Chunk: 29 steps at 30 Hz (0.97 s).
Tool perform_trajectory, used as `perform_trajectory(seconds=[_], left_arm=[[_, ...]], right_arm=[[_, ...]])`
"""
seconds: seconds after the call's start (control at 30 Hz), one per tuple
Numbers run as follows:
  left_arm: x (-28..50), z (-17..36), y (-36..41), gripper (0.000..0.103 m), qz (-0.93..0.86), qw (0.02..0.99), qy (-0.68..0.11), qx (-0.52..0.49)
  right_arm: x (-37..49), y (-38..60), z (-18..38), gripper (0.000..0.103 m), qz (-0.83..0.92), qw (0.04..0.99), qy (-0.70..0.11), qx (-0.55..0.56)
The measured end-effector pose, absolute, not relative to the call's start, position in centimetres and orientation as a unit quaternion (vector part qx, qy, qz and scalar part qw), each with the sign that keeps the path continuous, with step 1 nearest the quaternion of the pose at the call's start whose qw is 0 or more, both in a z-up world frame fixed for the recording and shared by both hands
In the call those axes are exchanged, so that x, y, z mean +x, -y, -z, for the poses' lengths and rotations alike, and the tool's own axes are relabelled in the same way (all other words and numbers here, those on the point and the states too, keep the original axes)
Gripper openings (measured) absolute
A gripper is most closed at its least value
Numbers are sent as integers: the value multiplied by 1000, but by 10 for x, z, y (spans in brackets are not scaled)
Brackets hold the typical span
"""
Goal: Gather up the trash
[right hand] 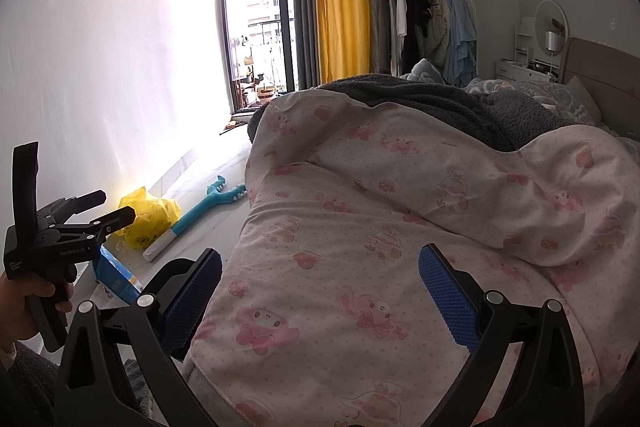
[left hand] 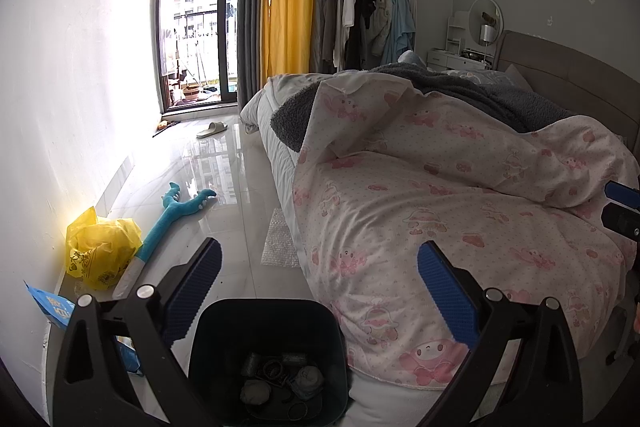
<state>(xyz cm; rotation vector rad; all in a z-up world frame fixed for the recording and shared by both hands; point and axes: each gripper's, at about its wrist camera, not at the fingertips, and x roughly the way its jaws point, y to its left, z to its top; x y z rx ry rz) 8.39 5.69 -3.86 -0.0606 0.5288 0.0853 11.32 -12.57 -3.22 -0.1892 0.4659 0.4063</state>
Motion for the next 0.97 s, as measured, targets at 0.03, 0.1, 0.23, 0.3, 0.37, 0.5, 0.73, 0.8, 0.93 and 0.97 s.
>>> perform_trajectory(seconds=[0.03,0.1,0.23,0.3,0.37,0.5,0.73,0.8,0.93,0.97], left_arm=[[84,39,-57,100,-42,964,-261,-30],[84,39,-57,100,-42,964,-261,-30],[84,39,-57,100,-42,964,-261,-30],[84,39,-57,100,-42,964,-261,-29],[84,39,-57,100,-42,964,-261,-29],[84,38,-57,100,-42,964,-261,-30],[84,38,-56,100,-38,964,-262,-30],[85,39,-57,100,-37,964,-263,-31],[85,39,-58,100,-42,963,-263,-31],[86,40,-59,100,-43,963,-264,-32]], right_arm=[[113,126,32,100,-200,948,-229,-93],[113,126,32,100,-199,948,-229,-93],[113,126,32,100,-199,948,-229,-93],[113,126,32,100,-199,948,-229,-93],[113,126,32,100,-200,948,-229,-93],[113,126,32,100,-200,948,-229,-93],[114,126,32,100,-200,948,-229,-93],[114,126,32,100,-200,948,-229,-93],[114,126,32,100,-200,948,-229,-94],[114,126,32,100,-200,948,-229,-94]])
